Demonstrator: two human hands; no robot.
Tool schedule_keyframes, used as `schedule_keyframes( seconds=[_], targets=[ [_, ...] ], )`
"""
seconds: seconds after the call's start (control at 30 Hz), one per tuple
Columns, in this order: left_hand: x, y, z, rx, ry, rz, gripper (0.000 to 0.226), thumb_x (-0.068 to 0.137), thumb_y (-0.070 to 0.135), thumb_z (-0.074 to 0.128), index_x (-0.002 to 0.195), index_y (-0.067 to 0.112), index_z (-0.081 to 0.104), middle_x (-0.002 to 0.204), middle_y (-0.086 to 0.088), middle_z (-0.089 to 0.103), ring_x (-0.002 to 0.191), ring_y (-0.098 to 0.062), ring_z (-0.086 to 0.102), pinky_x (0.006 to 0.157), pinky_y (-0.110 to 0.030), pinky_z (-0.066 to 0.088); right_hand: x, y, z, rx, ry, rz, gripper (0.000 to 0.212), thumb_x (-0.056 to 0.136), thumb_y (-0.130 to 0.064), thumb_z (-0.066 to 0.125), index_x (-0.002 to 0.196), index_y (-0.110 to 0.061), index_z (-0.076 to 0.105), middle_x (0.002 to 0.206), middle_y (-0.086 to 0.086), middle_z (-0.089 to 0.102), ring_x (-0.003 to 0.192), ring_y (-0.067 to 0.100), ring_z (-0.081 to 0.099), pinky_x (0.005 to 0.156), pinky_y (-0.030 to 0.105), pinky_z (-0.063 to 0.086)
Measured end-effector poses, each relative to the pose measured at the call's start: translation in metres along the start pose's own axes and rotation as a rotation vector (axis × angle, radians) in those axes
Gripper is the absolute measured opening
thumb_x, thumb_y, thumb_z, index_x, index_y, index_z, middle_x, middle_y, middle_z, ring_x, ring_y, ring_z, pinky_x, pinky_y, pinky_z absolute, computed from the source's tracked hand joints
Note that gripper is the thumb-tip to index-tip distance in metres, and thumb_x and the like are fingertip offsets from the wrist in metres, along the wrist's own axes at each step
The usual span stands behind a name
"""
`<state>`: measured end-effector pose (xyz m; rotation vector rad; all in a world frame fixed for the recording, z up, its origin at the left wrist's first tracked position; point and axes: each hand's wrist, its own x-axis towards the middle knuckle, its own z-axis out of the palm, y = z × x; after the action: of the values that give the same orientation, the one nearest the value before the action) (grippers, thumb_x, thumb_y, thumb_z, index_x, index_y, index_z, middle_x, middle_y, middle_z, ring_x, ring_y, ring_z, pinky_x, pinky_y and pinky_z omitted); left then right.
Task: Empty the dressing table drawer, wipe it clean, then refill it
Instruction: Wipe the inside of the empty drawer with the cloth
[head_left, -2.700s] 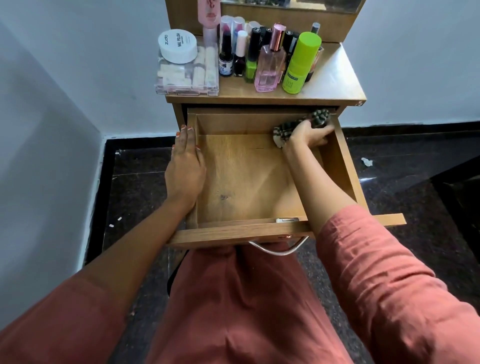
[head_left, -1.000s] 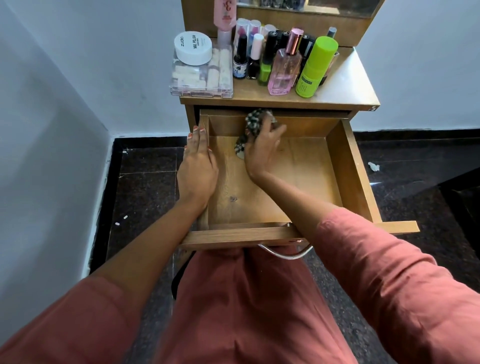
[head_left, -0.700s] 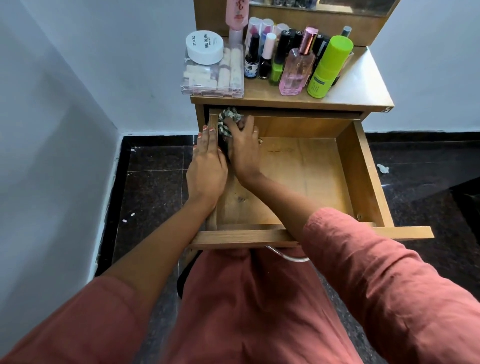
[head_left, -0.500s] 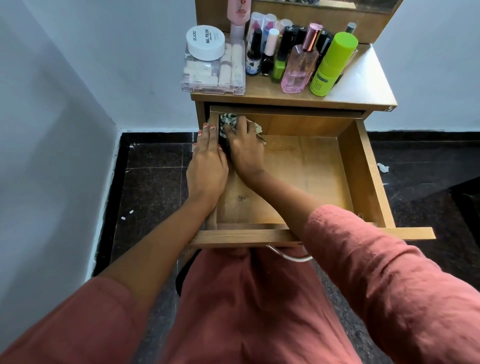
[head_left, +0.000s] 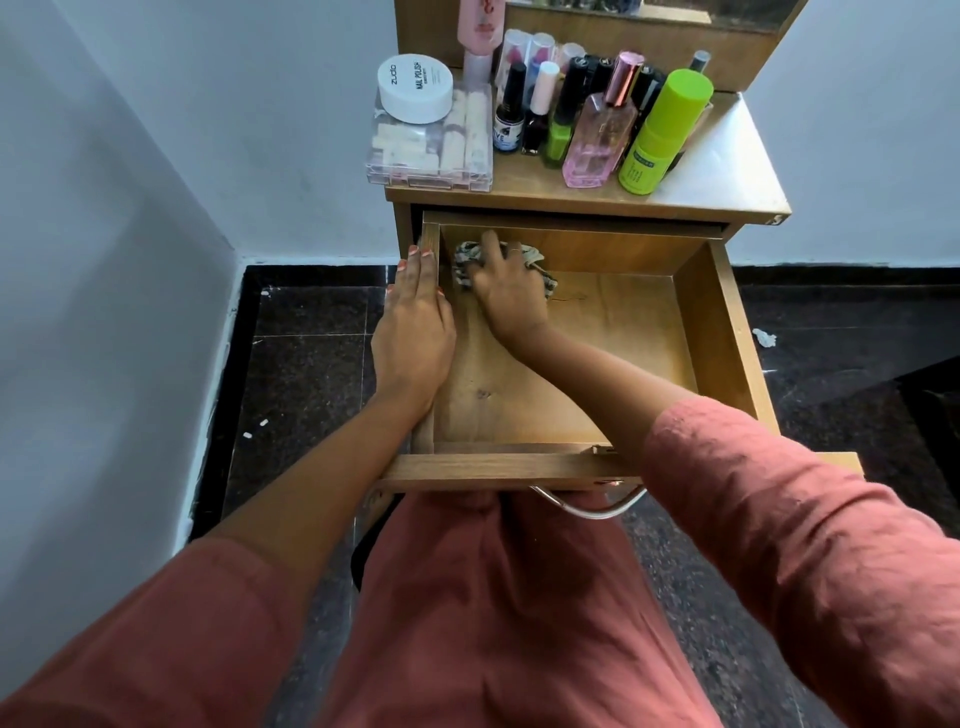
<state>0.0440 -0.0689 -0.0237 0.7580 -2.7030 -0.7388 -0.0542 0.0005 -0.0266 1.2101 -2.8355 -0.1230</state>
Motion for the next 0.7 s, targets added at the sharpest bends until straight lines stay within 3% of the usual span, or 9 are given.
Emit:
schedule_keyframes(
  seconds=[0.13,0.3,0.47,0.7],
  targets=[
    [0.000,0.000,0.001,-0.006,-0.006,-0.010,0.047,0.100,0.018,0.027,0.146,0.011,0.021,0.155,-0.006,0.018,0.143,-0.017,0.018,0.112,-0.038,0.033,-0.014,0.042,0.004,-0.010,-0.056,0.119,0.039,0.094,-0.002,0.038,0.133,-0.008,0.039,0.148,0.021,0.019,0.130,0.045,0.028,0.086,0.048,0.050],
    [-0.001,0.002,0.001,-0.019,-0.003,-0.013,0.047,0.100,0.018,0.026,0.146,0.011,0.021,0.155,-0.006,0.018,0.144,-0.017,0.018,0.113,-0.038,0.032,-0.034,0.098,0.013,0.122,-0.075,0.358,0.036,0.096,-0.016,0.041,0.131,-0.011,0.039,0.146,0.020,0.022,0.121,0.045,0.038,0.086,0.054,0.045],
    [-0.002,0.003,0.002,-0.032,-0.004,-0.017,0.047,0.099,0.017,0.027,0.146,0.011,0.022,0.155,-0.006,0.017,0.144,-0.019,0.018,0.112,-0.039,0.033,-0.038,0.099,0.010,0.100,-0.018,0.451,0.031,0.094,0.002,0.035,0.122,-0.005,0.046,0.140,0.022,0.027,0.112,0.045,0.042,0.075,0.051,0.047],
    [-0.001,0.003,0.000,-0.035,-0.005,-0.019,0.047,0.099,0.017,0.028,0.146,0.011,0.021,0.155,-0.006,0.017,0.144,-0.018,0.017,0.113,-0.038,0.032,-0.023,0.042,-0.005,0.205,0.068,0.295,0.028,0.096,-0.011,0.038,0.123,-0.009,0.046,0.138,0.018,0.031,0.113,0.040,0.043,0.080,0.050,0.047]
  ],
)
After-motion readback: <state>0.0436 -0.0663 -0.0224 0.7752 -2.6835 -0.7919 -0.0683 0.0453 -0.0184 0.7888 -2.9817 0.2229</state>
